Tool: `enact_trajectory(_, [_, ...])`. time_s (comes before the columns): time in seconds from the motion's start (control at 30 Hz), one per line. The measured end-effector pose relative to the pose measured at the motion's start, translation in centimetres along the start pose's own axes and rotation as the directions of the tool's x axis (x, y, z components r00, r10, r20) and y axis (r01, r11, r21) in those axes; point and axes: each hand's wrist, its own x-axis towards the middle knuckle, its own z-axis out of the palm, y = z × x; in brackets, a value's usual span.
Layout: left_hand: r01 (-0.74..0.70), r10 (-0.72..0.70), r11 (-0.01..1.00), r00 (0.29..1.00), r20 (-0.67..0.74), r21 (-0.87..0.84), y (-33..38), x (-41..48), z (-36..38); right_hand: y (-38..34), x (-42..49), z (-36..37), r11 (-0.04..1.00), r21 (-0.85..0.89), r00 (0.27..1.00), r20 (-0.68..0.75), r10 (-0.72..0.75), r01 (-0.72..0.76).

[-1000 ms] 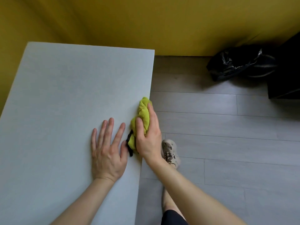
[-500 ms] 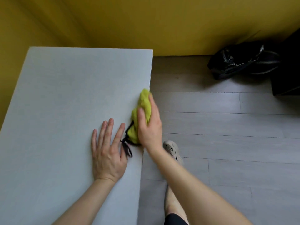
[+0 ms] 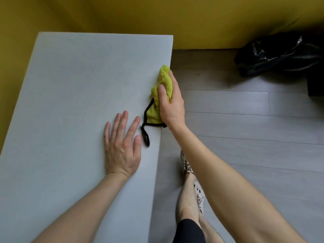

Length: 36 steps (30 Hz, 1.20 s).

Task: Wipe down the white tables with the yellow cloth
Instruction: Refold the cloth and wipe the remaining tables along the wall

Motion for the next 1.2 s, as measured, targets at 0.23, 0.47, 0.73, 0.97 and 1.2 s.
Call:
enact_trajectory(0.23, [-0.024,0.024,0.999,1.0,-0.004,-0.029,-0.4,-0.1,-0.1,2.6,-15.1,-0.9,0.999,0.008,0.99,0.133,-0.043,0.042])
enact_trajectory(0.47, [-0.015,0.014,0.999,1.0,-0.012,-0.034,-0.1,0.0,-0.1,0.5,-2.1,0.3,1.0,0.01,1.0,-0.011,-0.027,0.027])
enact_trajectory(0.73, [0.021,-0.029,0.991,0.998,-0.056,-0.133,-0.3,0.1,-0.4,3.1,-24.3,0.3,1.0,0.023,1.0,0.003,-0.02,0.02])
enact_trajectory(0.97, [-0.1,0.1,0.99,0.995,-0.005,-0.104,-0.9,-8.8,-4.0,1.9,-23.4,0.2,1.0,0.031,1.0,0.022,-0.007,0.007])
enact_trajectory(1.2, [-0.011,0.011,1.0,0.996,0.087,0.0,-5.2,-25.8,-7.6,2.2,-26.8,1.2,0.998,-0.01,0.997,-0.038,0.06,-0.061])
